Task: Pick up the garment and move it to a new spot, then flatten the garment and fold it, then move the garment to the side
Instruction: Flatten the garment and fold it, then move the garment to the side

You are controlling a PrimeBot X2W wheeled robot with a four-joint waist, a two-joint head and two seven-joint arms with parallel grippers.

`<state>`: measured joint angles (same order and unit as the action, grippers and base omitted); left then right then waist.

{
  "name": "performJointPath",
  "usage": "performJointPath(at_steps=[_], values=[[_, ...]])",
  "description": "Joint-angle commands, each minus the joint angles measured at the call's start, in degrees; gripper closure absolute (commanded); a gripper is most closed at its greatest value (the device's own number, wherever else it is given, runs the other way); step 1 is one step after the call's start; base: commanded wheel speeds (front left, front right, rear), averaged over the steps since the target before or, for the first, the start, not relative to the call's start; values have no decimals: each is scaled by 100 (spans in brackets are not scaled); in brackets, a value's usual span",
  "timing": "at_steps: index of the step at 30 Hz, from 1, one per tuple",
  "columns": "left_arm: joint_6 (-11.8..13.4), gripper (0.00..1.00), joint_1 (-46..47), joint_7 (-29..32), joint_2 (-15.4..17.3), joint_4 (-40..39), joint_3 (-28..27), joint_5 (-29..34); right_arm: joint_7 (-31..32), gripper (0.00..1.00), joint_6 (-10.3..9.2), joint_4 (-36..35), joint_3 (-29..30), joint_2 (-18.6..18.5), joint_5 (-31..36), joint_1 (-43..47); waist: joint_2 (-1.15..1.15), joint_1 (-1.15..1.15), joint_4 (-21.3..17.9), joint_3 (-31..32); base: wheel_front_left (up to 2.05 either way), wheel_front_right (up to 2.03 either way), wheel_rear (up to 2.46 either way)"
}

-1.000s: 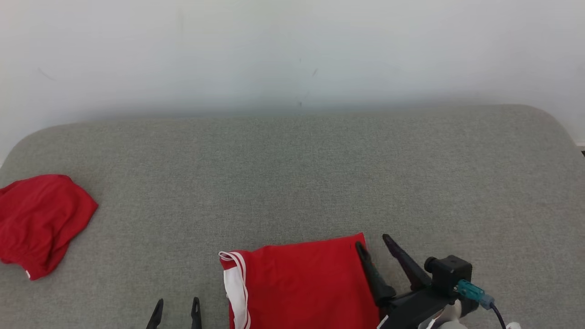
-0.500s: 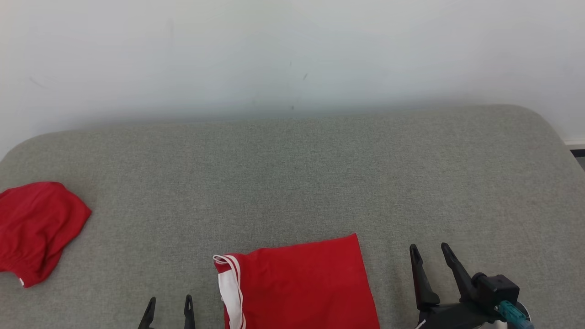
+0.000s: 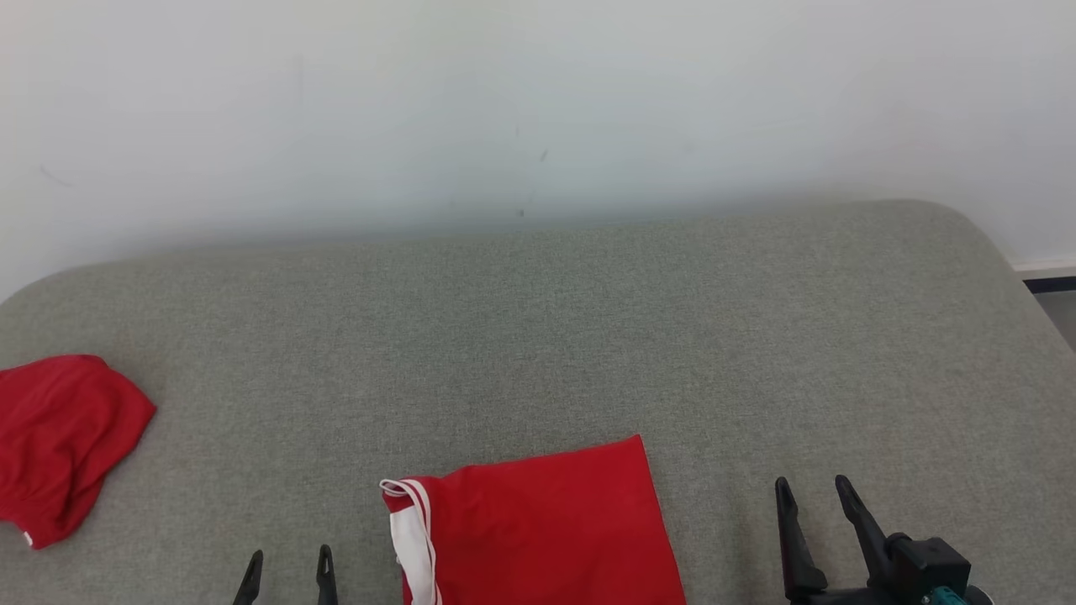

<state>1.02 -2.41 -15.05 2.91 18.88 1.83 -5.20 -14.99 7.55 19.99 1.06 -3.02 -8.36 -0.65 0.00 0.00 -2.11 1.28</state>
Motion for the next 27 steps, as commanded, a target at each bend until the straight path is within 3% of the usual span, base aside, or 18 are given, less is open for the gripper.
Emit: performJointPath(at_steps=[1,27], values=[[-7,0,-114,-17,-2,-42,-13,33,-23,0,-14,-49,-1,16,112,72,0,0,-12,18,0,0,0],[-43,0,-305,-17,-3,-219,-23,34,-24,0,-14,14,-221,16,80,255,0,0,15,148,0,0,0]])
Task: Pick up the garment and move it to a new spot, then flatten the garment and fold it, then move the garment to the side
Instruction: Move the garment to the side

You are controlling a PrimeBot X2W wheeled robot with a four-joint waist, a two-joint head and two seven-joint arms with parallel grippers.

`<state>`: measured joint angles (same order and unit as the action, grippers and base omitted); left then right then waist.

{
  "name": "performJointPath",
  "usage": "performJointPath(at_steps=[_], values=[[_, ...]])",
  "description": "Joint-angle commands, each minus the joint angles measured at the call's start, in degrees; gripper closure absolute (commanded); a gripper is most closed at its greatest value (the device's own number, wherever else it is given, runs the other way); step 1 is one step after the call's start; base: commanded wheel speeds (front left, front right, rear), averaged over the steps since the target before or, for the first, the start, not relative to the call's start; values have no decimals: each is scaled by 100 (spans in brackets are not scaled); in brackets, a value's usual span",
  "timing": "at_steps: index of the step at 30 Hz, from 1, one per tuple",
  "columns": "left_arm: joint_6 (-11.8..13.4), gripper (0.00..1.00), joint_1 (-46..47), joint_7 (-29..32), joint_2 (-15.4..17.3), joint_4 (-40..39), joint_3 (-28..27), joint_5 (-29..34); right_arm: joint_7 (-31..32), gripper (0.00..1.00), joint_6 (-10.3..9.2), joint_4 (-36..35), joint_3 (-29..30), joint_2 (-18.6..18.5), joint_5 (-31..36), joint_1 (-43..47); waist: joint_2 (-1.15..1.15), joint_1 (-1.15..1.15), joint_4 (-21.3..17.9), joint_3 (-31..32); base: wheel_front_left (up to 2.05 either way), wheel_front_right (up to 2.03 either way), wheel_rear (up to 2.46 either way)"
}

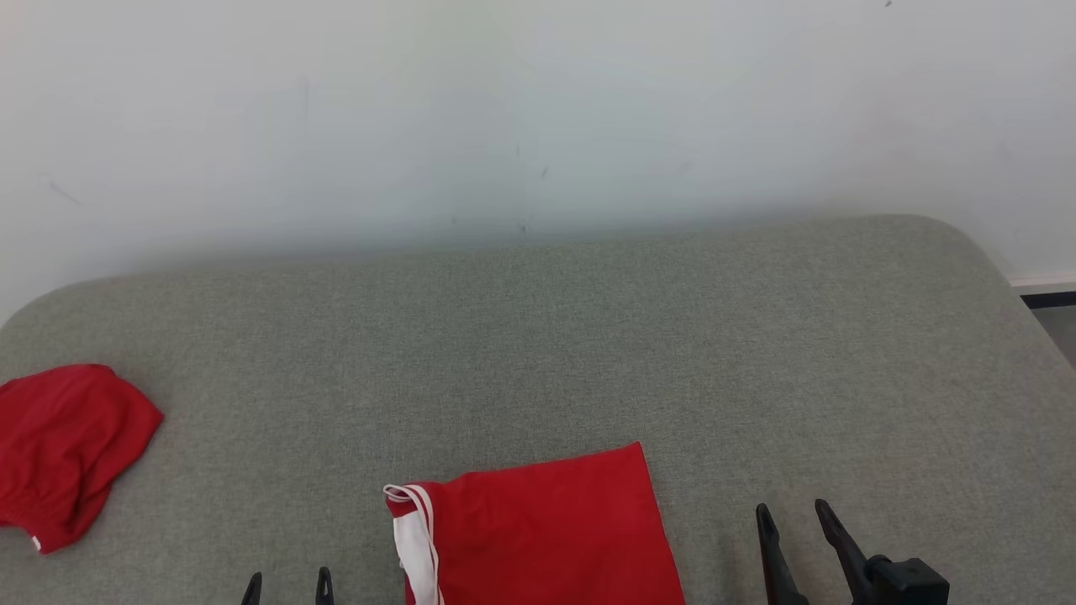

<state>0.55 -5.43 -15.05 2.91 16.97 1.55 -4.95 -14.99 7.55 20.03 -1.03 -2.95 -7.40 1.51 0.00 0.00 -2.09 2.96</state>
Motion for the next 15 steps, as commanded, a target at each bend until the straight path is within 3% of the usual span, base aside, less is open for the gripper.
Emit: performJointPath(at_steps=[1,15], values=[[-1,0,4,-17,-3,-28,15,5,-24,0,-14,34,-30,9,-47,29,0,0,25,-41,0,0,0],[35,0,248,-17,-3,60,264,-242,-15,0,-14,767,-644,9,-644,-642,0,0,361,-566,0,0,0]])
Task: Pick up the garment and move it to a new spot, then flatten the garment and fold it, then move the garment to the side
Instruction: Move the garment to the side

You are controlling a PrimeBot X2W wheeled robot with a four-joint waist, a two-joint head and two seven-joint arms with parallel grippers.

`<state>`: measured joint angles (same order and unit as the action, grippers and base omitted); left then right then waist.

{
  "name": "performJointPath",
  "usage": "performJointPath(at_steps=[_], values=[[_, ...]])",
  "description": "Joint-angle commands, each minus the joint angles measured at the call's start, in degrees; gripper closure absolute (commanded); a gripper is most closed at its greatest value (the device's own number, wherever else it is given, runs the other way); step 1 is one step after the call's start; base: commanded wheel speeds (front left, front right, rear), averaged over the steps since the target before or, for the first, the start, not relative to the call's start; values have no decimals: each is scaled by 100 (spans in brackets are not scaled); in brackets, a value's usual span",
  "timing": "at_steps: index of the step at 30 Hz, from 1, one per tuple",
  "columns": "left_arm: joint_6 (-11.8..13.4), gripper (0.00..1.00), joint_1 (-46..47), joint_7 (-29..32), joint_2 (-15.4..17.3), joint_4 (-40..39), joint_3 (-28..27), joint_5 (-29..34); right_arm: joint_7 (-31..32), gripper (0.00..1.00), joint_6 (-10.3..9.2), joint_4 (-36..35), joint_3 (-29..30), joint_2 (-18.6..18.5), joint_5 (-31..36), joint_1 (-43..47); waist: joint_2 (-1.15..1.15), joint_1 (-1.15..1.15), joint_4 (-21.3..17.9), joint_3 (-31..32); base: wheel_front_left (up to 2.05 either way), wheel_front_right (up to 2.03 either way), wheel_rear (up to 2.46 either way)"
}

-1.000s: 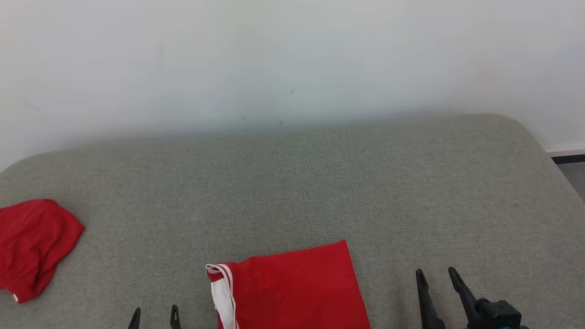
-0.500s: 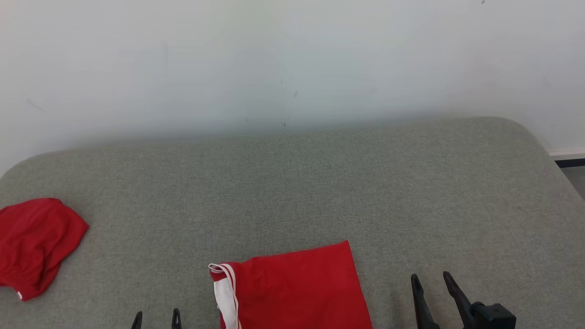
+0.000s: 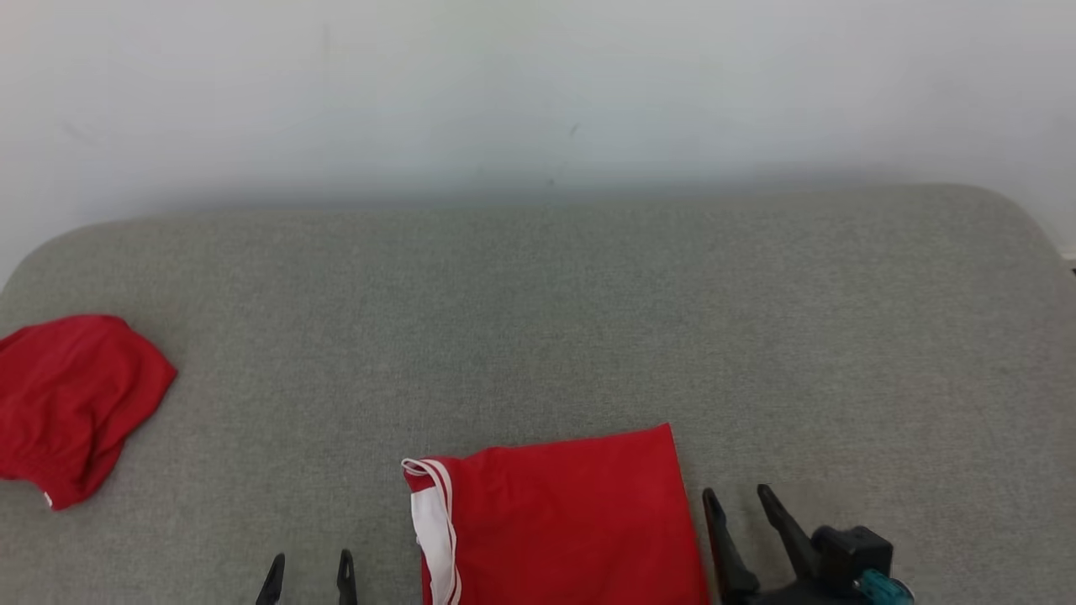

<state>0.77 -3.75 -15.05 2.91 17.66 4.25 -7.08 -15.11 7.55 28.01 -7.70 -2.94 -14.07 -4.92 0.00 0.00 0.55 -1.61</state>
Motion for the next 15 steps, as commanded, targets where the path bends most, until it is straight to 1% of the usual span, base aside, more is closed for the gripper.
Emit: performJointPath(at_steps=[1,3,10,15], values=[[17,0,116,-17,-3,-8,15,-32,-2,0,-14,76,-46,8,-22,-56,0,0,128,-160,0,0,0],[21,0,158,-17,-2,22,52,-49,-3,0,-14,275,-195,8,-244,-235,0,0,184,-238,0,0,0],[13,0,324,-17,-3,40,131,-21,16,0,-14,1083,-517,8,-684,-816,0,0,329,-418,0,0,0],[20,0,399,-17,-3,64,156,24,248,0,-14,1540,-931,8,-1086,-1045,0,0,376,-479,0,0,0]])
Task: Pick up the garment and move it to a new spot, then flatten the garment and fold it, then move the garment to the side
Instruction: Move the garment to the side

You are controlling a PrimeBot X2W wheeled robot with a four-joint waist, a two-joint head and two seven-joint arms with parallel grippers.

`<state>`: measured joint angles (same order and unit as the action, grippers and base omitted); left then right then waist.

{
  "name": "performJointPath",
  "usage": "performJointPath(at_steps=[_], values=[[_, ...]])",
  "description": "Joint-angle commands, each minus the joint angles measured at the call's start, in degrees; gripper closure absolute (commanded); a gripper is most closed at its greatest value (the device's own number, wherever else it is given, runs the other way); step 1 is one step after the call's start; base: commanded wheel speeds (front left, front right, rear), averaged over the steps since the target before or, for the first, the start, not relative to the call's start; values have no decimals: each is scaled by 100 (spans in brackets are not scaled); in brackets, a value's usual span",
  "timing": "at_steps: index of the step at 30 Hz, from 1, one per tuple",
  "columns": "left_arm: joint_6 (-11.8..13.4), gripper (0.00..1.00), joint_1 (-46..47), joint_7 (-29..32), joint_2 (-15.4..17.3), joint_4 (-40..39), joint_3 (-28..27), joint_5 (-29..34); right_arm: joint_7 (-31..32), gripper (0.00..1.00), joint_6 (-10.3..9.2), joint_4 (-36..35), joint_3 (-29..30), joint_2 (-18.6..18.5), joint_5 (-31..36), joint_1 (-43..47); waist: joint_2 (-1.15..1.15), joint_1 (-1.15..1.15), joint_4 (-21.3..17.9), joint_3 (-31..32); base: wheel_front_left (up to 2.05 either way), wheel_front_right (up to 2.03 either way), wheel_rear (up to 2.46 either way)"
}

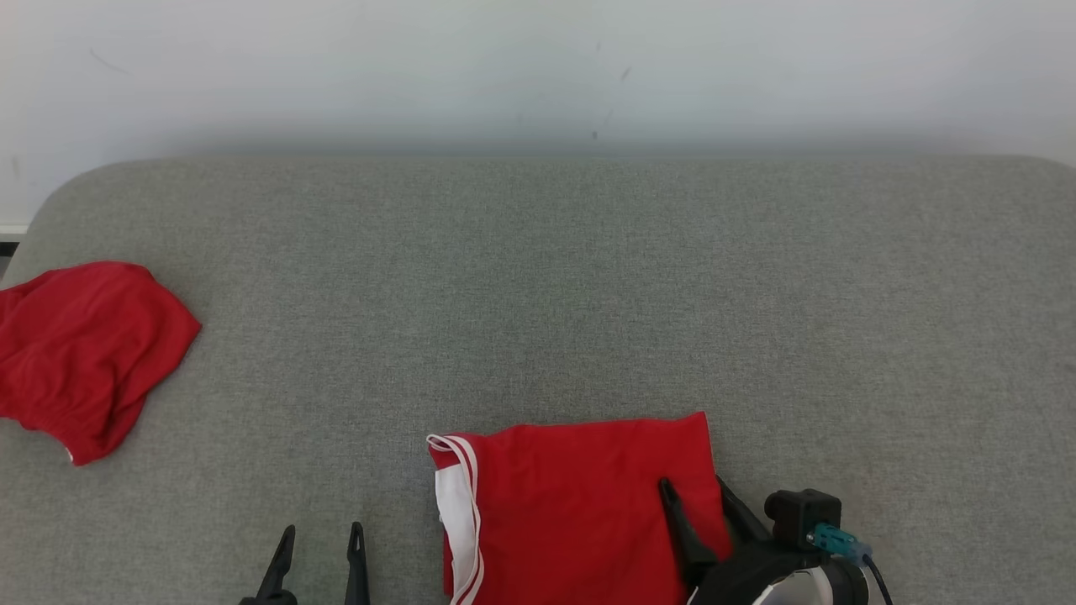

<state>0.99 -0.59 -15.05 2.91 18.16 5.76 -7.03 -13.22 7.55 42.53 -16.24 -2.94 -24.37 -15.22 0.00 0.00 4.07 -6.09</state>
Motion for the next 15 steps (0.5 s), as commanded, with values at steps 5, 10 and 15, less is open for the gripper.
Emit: performJointPath(at_steps=[5,10,15], values=[[18,0,70,-17,-3,26,-7,20,176,100,-14,329,-494,21,-356,-124,0,0,7,-45,0,0,0],[27,0,42,-17,-2,27,-24,-3,-52,100,-15,481,-419,-48,-311,-263,0,0,-118,17,0,0,0],[-10,0,-39,-16,-2,22,-58,-73,-160,100,-21,629,-206,-92,-238,-261,0,0,-469,160,0,0,0]])
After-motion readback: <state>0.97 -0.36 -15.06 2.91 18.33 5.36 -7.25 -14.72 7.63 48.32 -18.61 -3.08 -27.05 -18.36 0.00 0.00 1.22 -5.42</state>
